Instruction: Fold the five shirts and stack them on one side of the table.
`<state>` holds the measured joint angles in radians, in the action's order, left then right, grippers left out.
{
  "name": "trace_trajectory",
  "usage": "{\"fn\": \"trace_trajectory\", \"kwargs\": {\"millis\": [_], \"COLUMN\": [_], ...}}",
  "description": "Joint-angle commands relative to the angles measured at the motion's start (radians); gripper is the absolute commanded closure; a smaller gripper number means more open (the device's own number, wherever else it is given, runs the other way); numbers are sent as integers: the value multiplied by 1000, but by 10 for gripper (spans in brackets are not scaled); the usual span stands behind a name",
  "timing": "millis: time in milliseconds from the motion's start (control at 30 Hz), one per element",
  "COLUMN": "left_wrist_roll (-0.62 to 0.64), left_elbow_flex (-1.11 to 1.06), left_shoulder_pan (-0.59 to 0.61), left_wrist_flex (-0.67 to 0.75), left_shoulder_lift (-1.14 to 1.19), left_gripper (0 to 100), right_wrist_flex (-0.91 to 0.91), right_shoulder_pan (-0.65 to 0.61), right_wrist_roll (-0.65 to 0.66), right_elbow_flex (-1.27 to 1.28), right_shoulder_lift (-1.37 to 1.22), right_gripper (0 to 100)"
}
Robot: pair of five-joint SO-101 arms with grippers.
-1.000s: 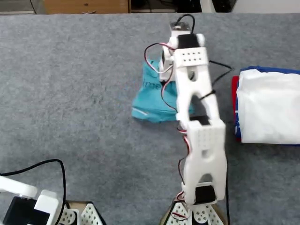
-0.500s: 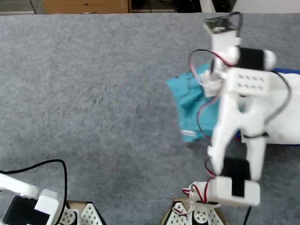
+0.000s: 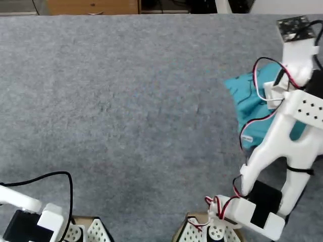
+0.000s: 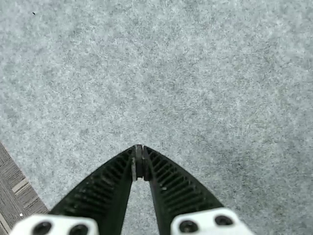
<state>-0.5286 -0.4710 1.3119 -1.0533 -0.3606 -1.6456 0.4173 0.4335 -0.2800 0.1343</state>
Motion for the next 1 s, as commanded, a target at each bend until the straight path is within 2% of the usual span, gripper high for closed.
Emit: {"fn": "trace_trajectory", "kwargs": {"millis": [0, 167, 400, 700, 900, 967], "left_wrist_roll": [2, 2, -2, -3, -5, -5], "left_elbow_flex": [9, 11, 15, 9, 9, 9], "left_shoulder_pan": [-14, -15, -15, -15, -15, -15], "left_wrist_flex": [11, 12, 12, 12, 12, 12], "left_shoulder_lift": [-41, -41, -41, -41, -41, -41], "left_gripper": [981, 981, 981, 981, 981, 981], "right_wrist_flex": [31, 133, 186, 264, 258, 210], "right_shoulder_pan": [48, 93, 163, 223, 240, 237], "right_wrist_roll": [8, 12, 94, 118, 118, 120], "right_elbow_flex": [-35, -56, -88, -254, -420, -461], "right_shoulder_lift": [39, 36, -41, -309, -492, -522], "right_gripper": [997, 997, 997, 997, 992, 954]}}
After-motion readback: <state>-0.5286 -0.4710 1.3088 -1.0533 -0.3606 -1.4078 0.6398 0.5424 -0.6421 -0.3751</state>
